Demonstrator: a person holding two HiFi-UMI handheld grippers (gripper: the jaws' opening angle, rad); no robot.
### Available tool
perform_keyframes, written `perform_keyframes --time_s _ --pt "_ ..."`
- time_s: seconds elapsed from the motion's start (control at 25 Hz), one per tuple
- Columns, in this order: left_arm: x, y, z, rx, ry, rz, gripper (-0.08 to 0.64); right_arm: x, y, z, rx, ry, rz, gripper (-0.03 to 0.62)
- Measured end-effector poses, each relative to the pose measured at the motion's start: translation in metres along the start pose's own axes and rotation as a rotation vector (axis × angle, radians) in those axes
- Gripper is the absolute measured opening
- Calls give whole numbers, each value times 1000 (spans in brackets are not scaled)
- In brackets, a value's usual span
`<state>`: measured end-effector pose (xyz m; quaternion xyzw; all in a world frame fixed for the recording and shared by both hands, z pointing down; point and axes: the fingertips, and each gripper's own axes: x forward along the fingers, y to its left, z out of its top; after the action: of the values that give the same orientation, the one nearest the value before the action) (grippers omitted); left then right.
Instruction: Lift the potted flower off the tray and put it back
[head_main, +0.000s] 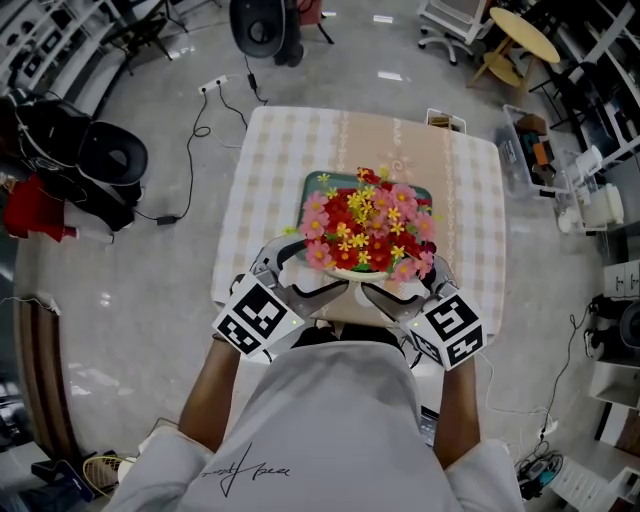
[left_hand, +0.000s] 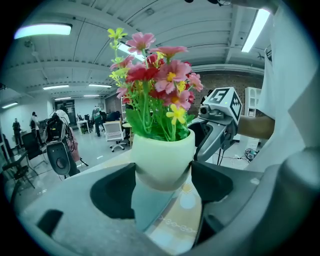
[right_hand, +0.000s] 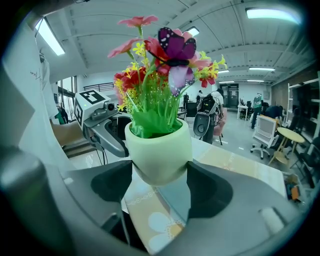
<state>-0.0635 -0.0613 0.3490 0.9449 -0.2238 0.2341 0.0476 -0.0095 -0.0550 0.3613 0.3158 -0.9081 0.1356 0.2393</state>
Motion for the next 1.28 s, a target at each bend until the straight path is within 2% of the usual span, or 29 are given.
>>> perform_keyframes --time_s 0.52,1.0,1.28 --pt "-3 8 5 6 -21 -2 347 1 -2 10 -3 -9 -17 353" --pt "-6 11 9 -34 -60 -5 356 1 -1 18 -2 -37 -24 351" --pt "-4 12 11 -25 -59 2 357 1 -4 18 -6 -46 -25 351"
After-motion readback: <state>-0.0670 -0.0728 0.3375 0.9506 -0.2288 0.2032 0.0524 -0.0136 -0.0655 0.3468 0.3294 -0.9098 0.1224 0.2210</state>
